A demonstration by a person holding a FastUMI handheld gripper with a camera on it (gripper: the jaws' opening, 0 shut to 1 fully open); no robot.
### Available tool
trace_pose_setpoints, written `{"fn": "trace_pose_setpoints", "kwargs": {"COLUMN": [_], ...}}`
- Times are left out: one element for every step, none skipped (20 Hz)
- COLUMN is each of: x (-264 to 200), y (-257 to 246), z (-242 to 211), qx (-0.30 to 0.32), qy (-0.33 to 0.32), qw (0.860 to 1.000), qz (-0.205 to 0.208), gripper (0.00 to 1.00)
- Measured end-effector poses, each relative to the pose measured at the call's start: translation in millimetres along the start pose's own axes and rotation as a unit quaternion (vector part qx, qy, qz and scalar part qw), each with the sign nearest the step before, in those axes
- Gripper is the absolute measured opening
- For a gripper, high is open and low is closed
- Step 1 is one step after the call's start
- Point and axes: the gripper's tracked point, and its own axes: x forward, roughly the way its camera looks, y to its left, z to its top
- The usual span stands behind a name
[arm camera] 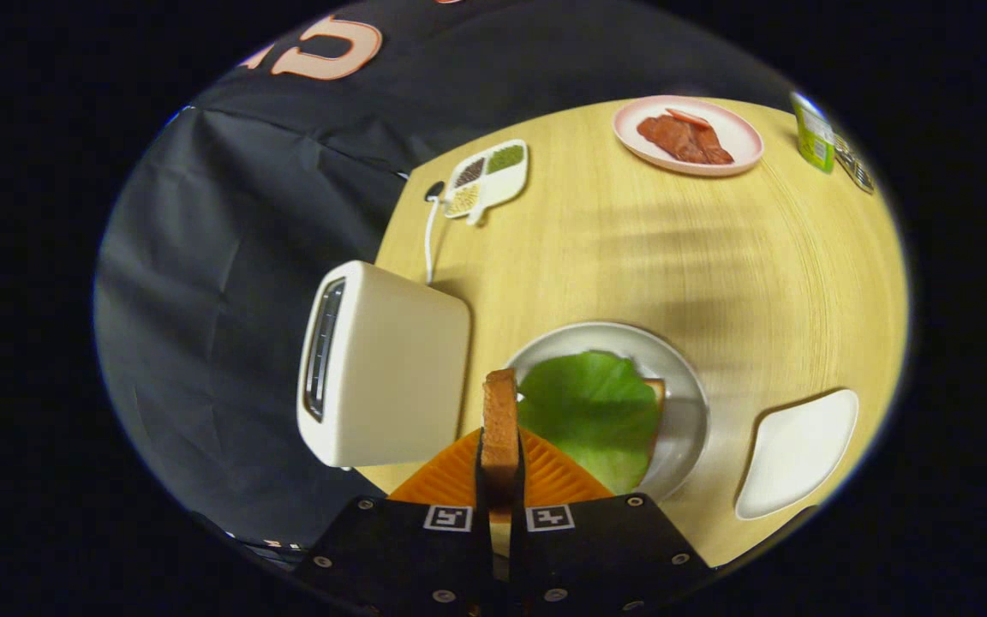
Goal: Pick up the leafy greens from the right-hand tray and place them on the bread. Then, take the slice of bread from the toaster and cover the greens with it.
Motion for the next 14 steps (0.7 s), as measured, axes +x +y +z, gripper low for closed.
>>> {"fn": "trace_pose_setpoints", "kwargs": {"x": [6, 11, 13, 14, 15, 15, 15, 15, 13, 12, 9, 5, -3, -12], "y": [-8, -15, -21, -25, -30, -34, -39, -46, -50, -53, -57, -63, -66, -65], "z": [-3, -6, -8, -7, -8, -7, -5, -3, -3, -3, -4, -1, 2, 8], "qx": [0.013, 0.022, 0.026, 0.023, 0.016, 0.007, -0.003, -0.017, -0.027, -0.034, -0.044, -0.058, -0.068, -0.073], "qy": [0.003, 0.006, 0.005, 0.001, -0.003, -0.007, -0.015, -0.023, -0.028, -0.030, -0.035, -0.045, -0.057, -0.073], "qw": [1.000, 1.000, 1.000, 1.000, 1.000, 1.000, 1.000, 0.999, 0.998, 0.997, 0.996, 0.994, 0.991, 0.990], "qz": [-0.001, -0.002, -0.005, -0.005, -0.010, -0.016, -0.028, -0.041, -0.052, -0.059, -0.071, -0.086, -0.097, -0.099], "gripper": [0.09, 0.09, 0.09, 0.09, 0.10, 0.12, 0.14, 0.23, 0.27, 0.36, 0.39, 0.46, 0.51, 0.58]}}
